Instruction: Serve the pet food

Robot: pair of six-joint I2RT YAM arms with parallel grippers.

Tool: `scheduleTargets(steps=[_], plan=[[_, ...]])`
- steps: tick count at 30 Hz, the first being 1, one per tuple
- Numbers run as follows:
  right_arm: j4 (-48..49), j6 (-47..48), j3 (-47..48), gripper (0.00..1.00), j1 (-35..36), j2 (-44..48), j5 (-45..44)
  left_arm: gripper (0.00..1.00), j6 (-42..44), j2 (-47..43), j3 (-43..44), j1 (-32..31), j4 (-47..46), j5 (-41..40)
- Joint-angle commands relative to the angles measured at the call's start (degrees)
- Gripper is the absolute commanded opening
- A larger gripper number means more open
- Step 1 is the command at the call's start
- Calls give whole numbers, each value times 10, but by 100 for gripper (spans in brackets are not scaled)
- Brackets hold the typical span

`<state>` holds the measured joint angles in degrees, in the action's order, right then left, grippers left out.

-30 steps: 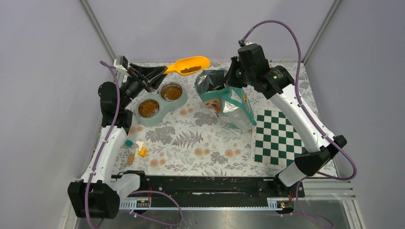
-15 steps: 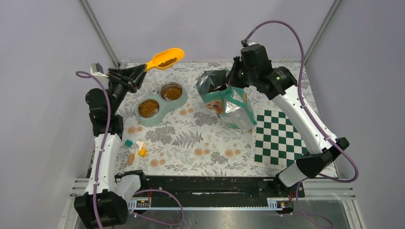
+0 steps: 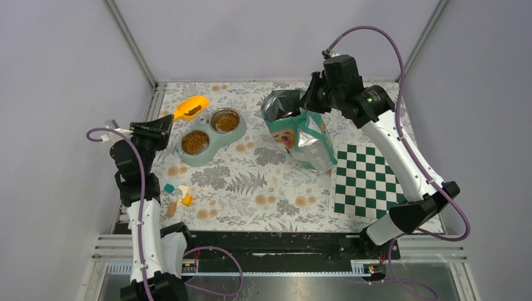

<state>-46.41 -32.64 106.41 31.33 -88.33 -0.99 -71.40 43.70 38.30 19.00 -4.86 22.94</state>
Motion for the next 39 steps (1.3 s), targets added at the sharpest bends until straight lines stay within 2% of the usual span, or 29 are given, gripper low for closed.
scheduleTargets(steps=[1,12,21,30,39], plan=[[63,0,11,0,-12,36,35,0,84,-41,9,23,68,-66],[55,12,14,0,-24,41,37,0,222,-99,-6,45,162,-159],[54,12,8,0,-25,40,37,0,252,-94,-64,45,151,-166],[55,8,6,0,-26,32,39,0,302,-75,-62,44,181,-181],[55,8,23,0,-26,22,42,0,289,-6,-40,34,162,-168]])
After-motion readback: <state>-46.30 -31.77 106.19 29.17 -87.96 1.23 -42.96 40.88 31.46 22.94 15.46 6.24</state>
